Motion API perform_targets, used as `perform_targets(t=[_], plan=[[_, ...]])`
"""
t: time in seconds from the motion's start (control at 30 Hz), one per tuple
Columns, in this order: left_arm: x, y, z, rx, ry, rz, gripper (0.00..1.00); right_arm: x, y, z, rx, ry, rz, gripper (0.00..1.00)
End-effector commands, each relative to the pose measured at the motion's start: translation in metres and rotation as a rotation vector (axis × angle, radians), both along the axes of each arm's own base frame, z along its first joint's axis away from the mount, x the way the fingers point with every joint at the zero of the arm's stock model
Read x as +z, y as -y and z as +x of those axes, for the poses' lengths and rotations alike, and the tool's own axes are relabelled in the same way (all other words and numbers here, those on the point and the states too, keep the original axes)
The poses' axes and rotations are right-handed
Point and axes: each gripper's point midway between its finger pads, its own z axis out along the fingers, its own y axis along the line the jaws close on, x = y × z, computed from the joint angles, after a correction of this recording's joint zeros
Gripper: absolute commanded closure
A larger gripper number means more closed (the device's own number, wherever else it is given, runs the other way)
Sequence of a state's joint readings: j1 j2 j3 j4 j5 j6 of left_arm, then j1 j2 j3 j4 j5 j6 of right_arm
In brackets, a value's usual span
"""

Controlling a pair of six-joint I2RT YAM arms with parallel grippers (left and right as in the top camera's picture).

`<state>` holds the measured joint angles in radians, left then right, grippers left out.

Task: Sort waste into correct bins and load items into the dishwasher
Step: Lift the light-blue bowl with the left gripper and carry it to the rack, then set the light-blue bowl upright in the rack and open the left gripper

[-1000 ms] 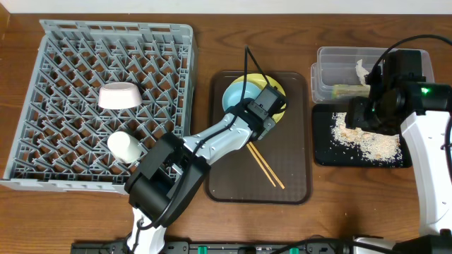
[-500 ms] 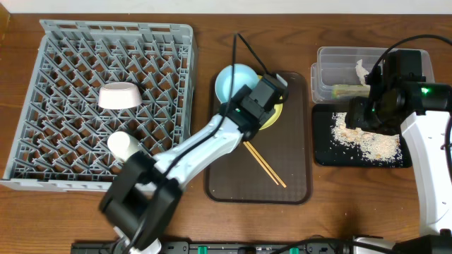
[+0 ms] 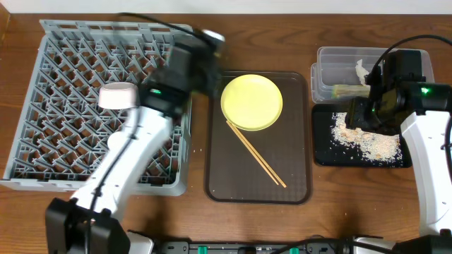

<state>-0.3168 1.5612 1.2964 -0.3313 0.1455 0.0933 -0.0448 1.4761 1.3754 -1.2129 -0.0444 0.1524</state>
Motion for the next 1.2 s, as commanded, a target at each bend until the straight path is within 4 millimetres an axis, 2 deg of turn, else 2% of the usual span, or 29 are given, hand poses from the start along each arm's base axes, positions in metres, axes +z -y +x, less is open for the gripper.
perform_targets(t=[0.0,0.2,0.37,0.5,0.7,0.87,1.0,1.17], plan=[[0.022,-0.002,-0.006,-0.124,-0.085,-0.322,0.92,0.009,0.004,0.002,-0.021,0.025,-0.009,0.41],[0.022,-0.053,0.008,-0.115,-0.156,-0.569,0.92,0.009,0.004,0.002,-0.021,0.025,-0.008,0.41],[0.015,-0.073,0.014,-0.175,-0.204,-0.740,0.92,0.009,0.004,0.002,-0.021,0.025,-0.008,0.42],[-0.001,-0.089,0.024,-0.140,-0.278,-0.859,0.92,0.008,0.004,0.001,-0.021,0.022,-0.008,0.42],[-0.036,-0.113,0.036,-0.034,-0.370,-0.939,0.92,0.008,0.004,0.001,-0.021,0.020,-0.008,0.42],[-0.049,-0.132,0.038,0.022,-0.400,-0.981,0.92,0.008,0.004,0.001,-0.021,0.020,-0.008,0.42],[-0.050,-0.149,0.039,0.078,-0.410,-1.017,0.92,0.008,0.004,0.000,-0.021,0.019,-0.008,0.42],[-0.019,-0.143,0.039,-0.042,-0.394,-1.114,0.92,0.008,0.004,0.001,-0.021,0.019,-0.008,0.42]])
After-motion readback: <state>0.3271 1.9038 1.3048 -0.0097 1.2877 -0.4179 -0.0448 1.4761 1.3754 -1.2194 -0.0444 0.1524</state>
